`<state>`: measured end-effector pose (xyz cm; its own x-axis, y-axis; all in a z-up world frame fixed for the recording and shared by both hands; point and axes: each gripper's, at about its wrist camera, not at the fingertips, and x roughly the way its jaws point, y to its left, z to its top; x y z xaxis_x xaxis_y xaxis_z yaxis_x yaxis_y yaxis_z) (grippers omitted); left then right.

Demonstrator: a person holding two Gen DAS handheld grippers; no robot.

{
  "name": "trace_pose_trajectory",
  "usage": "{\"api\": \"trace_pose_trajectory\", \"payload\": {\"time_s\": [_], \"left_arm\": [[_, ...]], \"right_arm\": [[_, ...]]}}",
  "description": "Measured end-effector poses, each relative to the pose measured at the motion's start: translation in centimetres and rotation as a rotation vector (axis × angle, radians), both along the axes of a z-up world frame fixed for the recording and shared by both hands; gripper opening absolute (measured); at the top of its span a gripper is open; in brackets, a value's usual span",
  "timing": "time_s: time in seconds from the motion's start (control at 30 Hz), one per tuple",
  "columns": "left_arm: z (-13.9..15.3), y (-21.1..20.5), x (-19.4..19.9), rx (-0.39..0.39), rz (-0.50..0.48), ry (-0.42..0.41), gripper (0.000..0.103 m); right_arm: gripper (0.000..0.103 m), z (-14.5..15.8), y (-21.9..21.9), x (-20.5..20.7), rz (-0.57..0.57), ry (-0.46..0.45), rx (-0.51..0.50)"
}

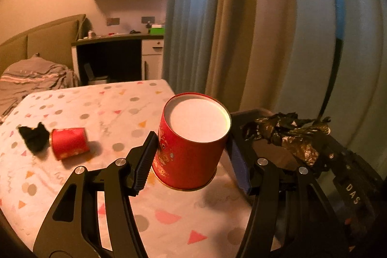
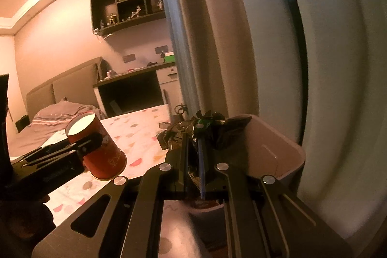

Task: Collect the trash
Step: 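Carry the red cup and black bag over the grey bin with both tools, then open both tools to drop the red cup and black bag into the bin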

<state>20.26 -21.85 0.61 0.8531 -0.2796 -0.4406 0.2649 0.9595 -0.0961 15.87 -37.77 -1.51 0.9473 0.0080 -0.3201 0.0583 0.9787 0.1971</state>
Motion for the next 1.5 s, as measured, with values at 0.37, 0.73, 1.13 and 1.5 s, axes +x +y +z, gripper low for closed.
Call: {"api": "trace_pose_trajectory", "payload": {"time_s": [0.37, 0.73, 1.13, 1.5], "left_arm": [[0.0, -3.6, 2.1, -0.038, -0.098, -0.035, 0.057], [-1.8, -6.1, 3.9, -0.047, -0.164, 0.005, 0.058], [-2.8, -7.2, 5.0, -0.054, -0.195, 0.032, 0.058], [-4.3, -8.2, 5.5, -0.056, -0.224, 0.068, 0.059]], "right_arm": [[0.008, -1.6, -2.1, 2.4, -0.034, 0.049, 0.012], [0.008, -3.0, -3.2, 3.8, -0.037, 0.098, 0.023], [0.009, -3.9, -4.0, 4.9, -0.022, 0.143, 0.026], [0.053, -3.8, -5.4, 3.8, -0.153, 0.113, -0.024]]}}
